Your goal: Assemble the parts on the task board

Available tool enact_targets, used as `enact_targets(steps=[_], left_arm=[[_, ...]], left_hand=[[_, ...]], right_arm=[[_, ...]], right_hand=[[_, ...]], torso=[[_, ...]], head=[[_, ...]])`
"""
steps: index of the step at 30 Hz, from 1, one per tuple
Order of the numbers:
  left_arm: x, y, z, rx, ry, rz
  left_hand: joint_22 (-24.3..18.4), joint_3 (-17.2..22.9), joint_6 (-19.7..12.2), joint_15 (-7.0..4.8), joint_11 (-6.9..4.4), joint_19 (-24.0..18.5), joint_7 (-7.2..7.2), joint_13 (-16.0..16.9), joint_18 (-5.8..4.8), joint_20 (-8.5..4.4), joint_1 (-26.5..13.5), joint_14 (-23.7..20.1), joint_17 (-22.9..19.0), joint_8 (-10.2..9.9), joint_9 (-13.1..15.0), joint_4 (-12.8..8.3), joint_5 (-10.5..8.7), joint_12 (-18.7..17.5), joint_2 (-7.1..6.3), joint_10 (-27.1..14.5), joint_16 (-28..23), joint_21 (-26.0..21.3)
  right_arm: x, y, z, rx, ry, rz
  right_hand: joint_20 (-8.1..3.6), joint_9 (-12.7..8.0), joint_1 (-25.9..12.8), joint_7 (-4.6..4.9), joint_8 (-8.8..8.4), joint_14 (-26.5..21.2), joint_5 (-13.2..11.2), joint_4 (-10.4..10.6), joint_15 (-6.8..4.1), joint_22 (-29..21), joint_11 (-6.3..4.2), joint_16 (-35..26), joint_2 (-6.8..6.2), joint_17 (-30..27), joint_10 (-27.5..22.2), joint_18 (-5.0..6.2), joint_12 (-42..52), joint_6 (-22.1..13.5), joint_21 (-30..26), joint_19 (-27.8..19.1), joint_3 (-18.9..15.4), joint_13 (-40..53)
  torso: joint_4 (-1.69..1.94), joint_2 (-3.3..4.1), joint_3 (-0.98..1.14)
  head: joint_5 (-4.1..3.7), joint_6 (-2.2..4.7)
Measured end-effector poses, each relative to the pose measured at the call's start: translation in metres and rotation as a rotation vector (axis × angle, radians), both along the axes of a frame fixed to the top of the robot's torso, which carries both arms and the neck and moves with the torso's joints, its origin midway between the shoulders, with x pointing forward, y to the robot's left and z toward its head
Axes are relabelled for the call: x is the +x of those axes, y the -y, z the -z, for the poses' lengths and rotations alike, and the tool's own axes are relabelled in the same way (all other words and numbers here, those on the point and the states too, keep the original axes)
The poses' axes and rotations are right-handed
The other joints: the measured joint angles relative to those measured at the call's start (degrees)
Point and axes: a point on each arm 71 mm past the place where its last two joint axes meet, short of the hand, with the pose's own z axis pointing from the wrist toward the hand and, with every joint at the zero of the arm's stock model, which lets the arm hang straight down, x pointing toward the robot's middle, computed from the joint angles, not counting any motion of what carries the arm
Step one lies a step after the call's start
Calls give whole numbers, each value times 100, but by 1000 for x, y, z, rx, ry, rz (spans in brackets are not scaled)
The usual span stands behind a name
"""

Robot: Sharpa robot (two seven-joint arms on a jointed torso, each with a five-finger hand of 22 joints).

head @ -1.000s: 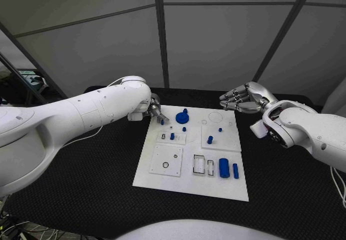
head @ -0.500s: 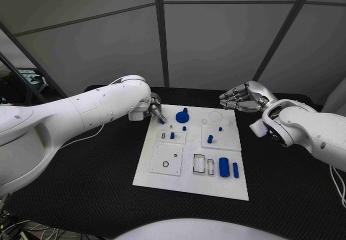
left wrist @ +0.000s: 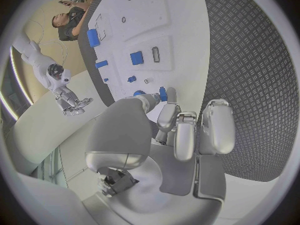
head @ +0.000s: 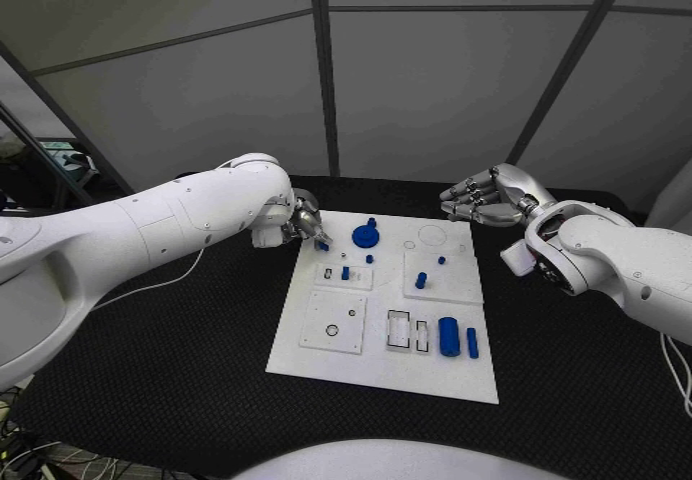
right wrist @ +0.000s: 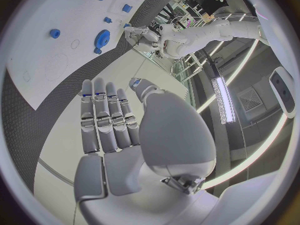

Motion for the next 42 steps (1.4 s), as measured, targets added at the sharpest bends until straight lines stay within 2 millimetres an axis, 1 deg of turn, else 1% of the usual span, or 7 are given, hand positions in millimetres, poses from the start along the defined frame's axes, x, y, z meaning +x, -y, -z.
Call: enact_targets(steps=[2,7,15,22,23,35,42], left_arm=[[-5,1,-2,-24,2,1],[-17,4,-6,-68,14,-3],[-37,5,-5,-82,46,-13],[-50,3,4,-49,86,-27],[-51,4,5,-45,90,-27],[-59,10,10,8,129,-12],[-60,13,12,32,135,-1]], left_hand=[[0,128,-13,0,0,0,-13,1,0,0,-72,0,0,14,25,-99,-22,0,-25,0,0,0],[0,205,-18,0,-2,0,-19,1,0,0,-156,0,0,43,58,-176,-22,0,-50,3,0,-22],[0,256,-19,0,-21,0,-18,0,0,0,-213,0,0,74,89,-194,-26,0,-107,24,0,-22],[0,262,-18,0,-4,0,-18,-5,0,0,-239,0,0,84,97,-200,-38,-1,-133,42,0,-22],[0,339,-18,0,-4,0,-18,-11,0,0,-246,0,0,86,101,-277,-44,-1,-140,42,0,-22],[0,343,8,0,-28,23,-42,-22,0,-22,-314,0,0,134,127,-282,-66,-1,-165,75,0,-22],[0,396,47,0,-42,23,-63,-7,0,-22,-366,0,0,147,147,-373,-71,-1,-217,101,0,-22]], right_arm=[[0,0,0,0,0,0],[0,2,0,-2,-1,4],[1,3,1,-3,-1,8],[2,4,1,-4,-1,8],[2,4,1,-4,-1,8],[2,4,1,-5,-3,8],[2,4,1,-4,-3,7]], right_hand=[[0,0,0,0,0,0,0,0,0,0,0,0,0,0,0,0,0,0,0,0,0,0],[0,0,0,0,0,-21,0,0,21,-6,0,0,0,-7,0,-1,0,0,0,0,0,0],[0,0,0,0,0,-21,0,0,21,-5,0,0,0,-7,0,0,0,0,0,0,0,0],[0,0,0,0,0,-21,0,0,21,-5,0,0,0,-6,0,0,0,0,0,0,0,0],[0,0,0,0,0,-21,0,0,21,-5,0,0,0,-6,0,0,0,0,0,0,0,0],[0,0,0,0,0,-21,0,0,21,-5,0,0,0,-6,0,0,0,0,0,0,0,0],[0,0,0,0,0,-21,0,0,21,-5,0,0,0,-5,0,0,0,0,0,0,0,0]], torso=[[4,-4,-1],[22,-15,-3],[42,-34,-3],[51,-37,-2],[51,-37,-3],[42,-23,-2],[40,-23,-1]], head=[[-5,0],[-9,-25],[1,-46],[10,-60],[12,-60],[28,-82],[18,-97]])
